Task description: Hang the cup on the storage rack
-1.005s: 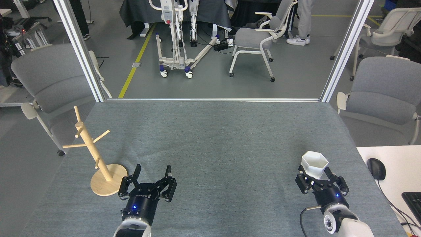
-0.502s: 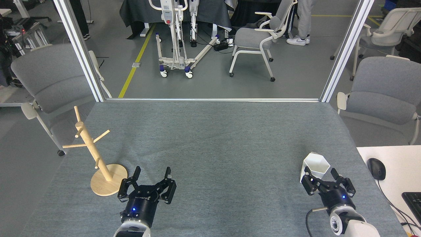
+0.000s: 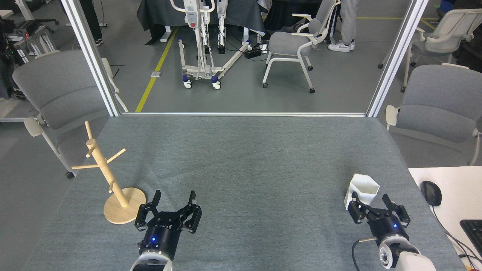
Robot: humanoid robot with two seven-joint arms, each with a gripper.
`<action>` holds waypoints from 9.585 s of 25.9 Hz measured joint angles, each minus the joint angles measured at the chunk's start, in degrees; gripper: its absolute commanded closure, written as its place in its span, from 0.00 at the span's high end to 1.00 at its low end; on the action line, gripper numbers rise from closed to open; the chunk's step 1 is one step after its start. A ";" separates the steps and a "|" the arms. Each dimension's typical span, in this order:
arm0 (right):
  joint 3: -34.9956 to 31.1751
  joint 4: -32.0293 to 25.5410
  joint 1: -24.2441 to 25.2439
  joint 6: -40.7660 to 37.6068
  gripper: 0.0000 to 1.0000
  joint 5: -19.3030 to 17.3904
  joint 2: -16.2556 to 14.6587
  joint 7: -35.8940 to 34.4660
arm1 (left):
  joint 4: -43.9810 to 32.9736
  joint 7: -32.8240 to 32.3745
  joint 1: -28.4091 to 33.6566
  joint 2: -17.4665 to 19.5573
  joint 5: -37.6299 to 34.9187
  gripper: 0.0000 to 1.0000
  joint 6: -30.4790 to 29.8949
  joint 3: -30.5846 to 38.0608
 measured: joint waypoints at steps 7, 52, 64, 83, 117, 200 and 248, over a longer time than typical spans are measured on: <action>0.38 0.04 -0.51 0.16 1.00 0.06 0.05 0.01 | 0.31 -0.08 -0.29 -0.12 0.00 0.99 0.01 0.00; 9.28 12.31 -10.32 5.38 0.98 0.97 0.63 0.20 | 0.84 -0.08 -0.53 -0.14 0.00 0.99 -0.01 0.01; 8.98 11.02 -10.43 4.76 0.20 0.44 0.62 -0.28 | 0.77 -0.07 -0.62 -0.04 0.01 0.99 -0.10 0.07; 13.47 -38.69 -0.63 27.97 0.13 -2.22 5.81 17.35 | -2.76 0.91 0.51 0.71 -0.70 0.99 -7.43 -0.38; 58.67 -43.09 -6.38 73.94 0.13 6.01 12.18 35.93 | 9.42 -5.04 -17.18 0.90 -10.02 0.99 -35.15 -11.23; 2.13 -27.08 8.84 2.42 1.00 -7.63 2.65 4.69 | -11.91 -0.82 13.72 6.85 -9.90 0.00 -30.70 34.93; 0.87 -30.09 11.15 2.41 1.00 -7.77 9.09 4.38 | 2.28 -8.31 -5.26 12.98 -29.54 0.98 -10.50 21.06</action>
